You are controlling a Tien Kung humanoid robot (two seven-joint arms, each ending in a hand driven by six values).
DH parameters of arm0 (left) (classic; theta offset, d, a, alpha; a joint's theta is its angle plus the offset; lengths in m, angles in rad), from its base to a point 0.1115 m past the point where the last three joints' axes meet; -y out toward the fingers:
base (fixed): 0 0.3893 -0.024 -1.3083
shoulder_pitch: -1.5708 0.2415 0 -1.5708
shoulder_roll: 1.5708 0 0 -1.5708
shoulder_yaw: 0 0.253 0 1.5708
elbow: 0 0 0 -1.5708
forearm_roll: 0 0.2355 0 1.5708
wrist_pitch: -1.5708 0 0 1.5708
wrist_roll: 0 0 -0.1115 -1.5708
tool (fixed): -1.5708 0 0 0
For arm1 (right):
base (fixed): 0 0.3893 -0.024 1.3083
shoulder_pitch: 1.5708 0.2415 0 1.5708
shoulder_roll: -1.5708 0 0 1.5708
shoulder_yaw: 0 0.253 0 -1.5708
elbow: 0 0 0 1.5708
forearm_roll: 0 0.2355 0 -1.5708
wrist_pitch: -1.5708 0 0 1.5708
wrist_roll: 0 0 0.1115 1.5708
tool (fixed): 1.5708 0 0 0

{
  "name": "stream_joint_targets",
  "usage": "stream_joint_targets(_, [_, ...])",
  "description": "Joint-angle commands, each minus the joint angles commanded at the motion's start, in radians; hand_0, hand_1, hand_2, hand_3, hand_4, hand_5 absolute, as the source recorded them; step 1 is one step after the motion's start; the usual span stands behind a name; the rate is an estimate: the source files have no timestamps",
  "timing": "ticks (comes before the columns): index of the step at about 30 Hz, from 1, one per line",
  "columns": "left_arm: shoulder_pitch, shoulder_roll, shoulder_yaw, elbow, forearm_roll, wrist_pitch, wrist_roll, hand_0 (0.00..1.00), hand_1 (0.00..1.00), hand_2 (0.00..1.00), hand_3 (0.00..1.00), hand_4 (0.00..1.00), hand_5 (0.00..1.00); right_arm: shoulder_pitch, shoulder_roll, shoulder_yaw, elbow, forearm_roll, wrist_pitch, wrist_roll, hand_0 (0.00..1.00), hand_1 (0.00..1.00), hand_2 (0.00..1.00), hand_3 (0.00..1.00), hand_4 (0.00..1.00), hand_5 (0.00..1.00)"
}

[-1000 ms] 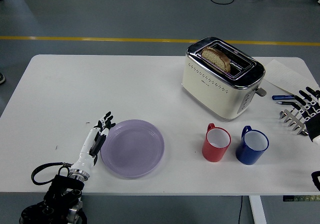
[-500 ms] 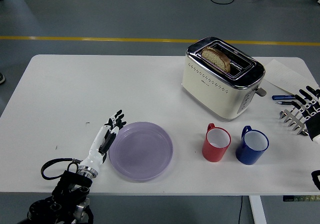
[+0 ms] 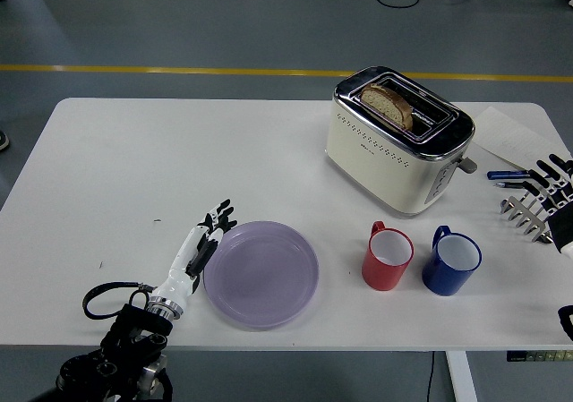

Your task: Push plate across desktop,pick up the break from the machine,place the break in the plate

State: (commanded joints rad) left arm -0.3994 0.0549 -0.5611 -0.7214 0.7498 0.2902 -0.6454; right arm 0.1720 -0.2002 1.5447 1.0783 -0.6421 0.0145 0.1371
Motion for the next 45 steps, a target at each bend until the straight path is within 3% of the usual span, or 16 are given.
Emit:
stream_joint_targets(14, [-0.033, -0.024, 0.067, 0.019, -0.022, 0.000, 0.000, 0.854, 0.875, 0.969, 0.998, 0.466, 0.998, -0.003, -0.002, -0.004, -0.001, 0.000, 0.000, 0.000, 0.707, 0.675, 0.664, 0.649, 0.527, 0.515])
stream_joint_targets(25, [-0.024, -0.028, 0.049, 0.011, -0.006, 0.010, 0.000, 0.849, 0.874, 0.966, 0.998, 0.465, 0.998, -0.006, -0.001, -0.006, -0.001, -0.001, 0.000, 0.000, 0.712, 0.676, 0.666, 0.653, 0.532, 0.522])
stream_joint_targets(28, [-0.010, -0.026, 0.007, -0.004, 0.020, 0.025, 0.000, 0.842, 0.867, 0.957, 0.988, 0.464, 0.998, -0.006, -0.001, -0.001, 0.002, -0.002, 0.000, 0.001, 0.713, 0.677, 0.668, 0.654, 0.533, 0.527])
stream_joint_targets(32, [0.033, -0.028, -0.131, -0.047, 0.082, 0.066, 0.000, 0.842, 0.867, 0.957, 0.988, 0.464, 0.998, -0.007, -0.006, 0.011, 0.014, -0.006, -0.002, 0.002, 0.713, 0.677, 0.668, 0.654, 0.533, 0.527])
stream_joint_targets(33, [0.063, -0.029, -0.177, -0.079, 0.116, 0.082, 0.000, 0.833, 0.839, 0.915, 0.928, 0.462, 0.998, -0.005, -0.011, 0.017, 0.024, -0.013, -0.005, 0.003, 0.714, 0.674, 0.664, 0.654, 0.534, 0.530])
stream_joint_targets(38, [0.157, -0.015, -0.382, -0.209, 0.086, 0.083, 0.000, 0.833, 0.839, 0.915, 0.928, 0.462, 0.998, 0.008, -0.027, 0.017, 0.041, -0.049, -0.016, 0.006, 0.714, 0.674, 0.664, 0.654, 0.534, 0.530])
stream_joint_targets(39, [0.184, -0.009, -0.427, -0.250, 0.085, 0.080, 0.000, 0.794, 0.785, 0.838, 0.842, 0.454, 0.998, 0.014, -0.038, 0.015, 0.048, -0.077, -0.025, 0.008, 0.713, 0.674, 0.665, 0.650, 0.532, 0.532])
stream_joint_targets(42, [0.238, 0.019, -0.528, -0.342, 0.112, 0.073, 0.005, 0.794, 0.785, 0.838, 0.842, 0.454, 0.998, 0.037, -0.064, -0.002, 0.057, -0.145, -0.052, 0.010, 0.713, 0.674, 0.665, 0.650, 0.532, 0.532])
stream_joint_targets(44, [0.285, 0.048, -0.550, -0.410, 0.132, 0.067, 0.020, 0.794, 0.785, 0.838, 0.842, 0.454, 0.998, 0.063, -0.088, -0.019, 0.061, -0.222, -0.087, 0.011, 0.713, 0.674, 0.665, 0.650, 0.532, 0.532])
stream_joint_targets(45, [0.316, 0.064, -0.553, -0.449, 0.141, 0.068, 0.028, 0.771, 0.754, 0.808, 0.792, 0.455, 0.998, 0.084, -0.105, -0.033, 0.063, -0.267, -0.110, 0.008, 0.735, 0.700, 0.692, 0.670, 0.550, 0.487])
